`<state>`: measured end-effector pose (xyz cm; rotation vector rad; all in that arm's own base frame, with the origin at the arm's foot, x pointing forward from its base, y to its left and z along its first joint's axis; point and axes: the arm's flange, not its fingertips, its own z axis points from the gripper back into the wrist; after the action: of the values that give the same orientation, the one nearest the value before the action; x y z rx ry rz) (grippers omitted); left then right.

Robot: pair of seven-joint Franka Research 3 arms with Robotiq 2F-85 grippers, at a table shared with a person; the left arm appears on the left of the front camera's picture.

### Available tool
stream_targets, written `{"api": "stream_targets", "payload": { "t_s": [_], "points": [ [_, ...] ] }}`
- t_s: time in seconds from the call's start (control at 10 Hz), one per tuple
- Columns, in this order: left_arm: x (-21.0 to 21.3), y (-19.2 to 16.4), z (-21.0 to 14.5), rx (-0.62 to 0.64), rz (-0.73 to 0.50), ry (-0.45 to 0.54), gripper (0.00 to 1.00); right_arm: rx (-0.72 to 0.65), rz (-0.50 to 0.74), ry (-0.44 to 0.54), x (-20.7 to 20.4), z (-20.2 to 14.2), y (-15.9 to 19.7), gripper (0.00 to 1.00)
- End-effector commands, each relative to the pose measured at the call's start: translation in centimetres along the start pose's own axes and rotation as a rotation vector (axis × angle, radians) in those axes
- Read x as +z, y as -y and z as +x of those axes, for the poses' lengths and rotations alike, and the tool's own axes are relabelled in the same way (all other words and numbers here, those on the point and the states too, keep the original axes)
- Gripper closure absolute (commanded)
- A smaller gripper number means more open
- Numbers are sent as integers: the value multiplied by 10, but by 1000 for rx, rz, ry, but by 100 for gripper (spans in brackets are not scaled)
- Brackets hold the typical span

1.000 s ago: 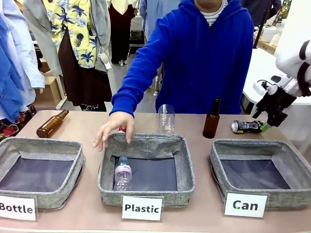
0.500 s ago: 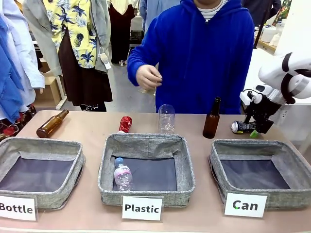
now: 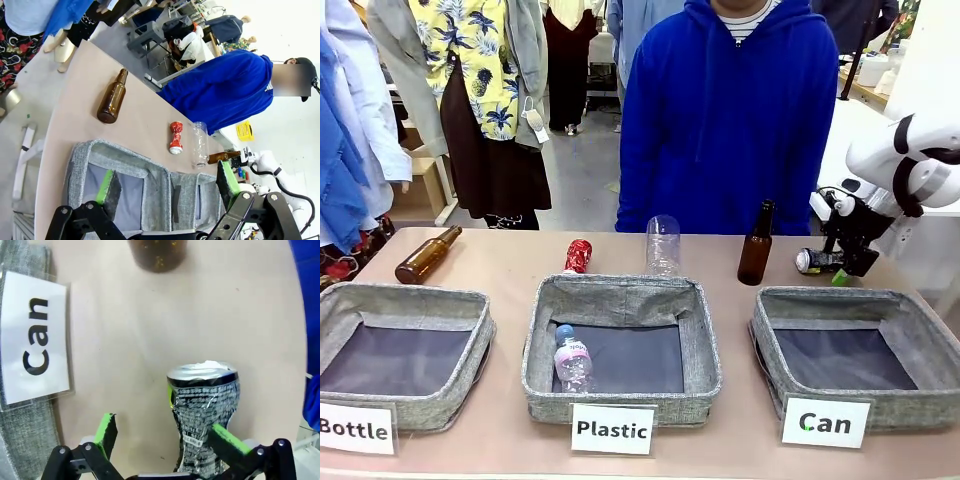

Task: Sort the can waste into the basket.
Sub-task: Pick up the can waste from the table and place it in the right Fabric basket.

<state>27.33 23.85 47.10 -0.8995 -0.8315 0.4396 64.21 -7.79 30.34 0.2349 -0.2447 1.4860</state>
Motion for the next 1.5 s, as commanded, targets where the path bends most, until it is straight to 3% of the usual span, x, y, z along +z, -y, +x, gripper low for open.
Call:
{"api": "stream_targets", "payload": {
  "t_s": [0.0, 0.8, 1.0, 1.1, 1.2, 1.3, 1.4],
  "points": [
    [-2, -2, 2, -22, -20, 13, 0, -50, -91, 21, 0, -1, -1, 0],
    [-2, -2, 2, -22, -20, 13, 0, -76, -156, 85, -15, -12, 28, 0],
    [-2, -2, 2, -22, -20, 13, 0, -70, -125, 85, -15, -12, 27, 0],
    [-2, -2, 2, -22, -20, 13, 0, -71, -97, 84, -13, -12, 28, 42],
    [-2, -2, 2, -22, -20, 13, 0, -69, -80, 88, -15, -11, 27, 60],
    [-2, -2, 2, -22, -20, 13, 0, -67, -69, 87, -15, -10, 26, 100],
    [-2, -2, 2, -22, -20, 13, 0, -66, -66, 82, -15, -10, 25, 100]
  ]
}}
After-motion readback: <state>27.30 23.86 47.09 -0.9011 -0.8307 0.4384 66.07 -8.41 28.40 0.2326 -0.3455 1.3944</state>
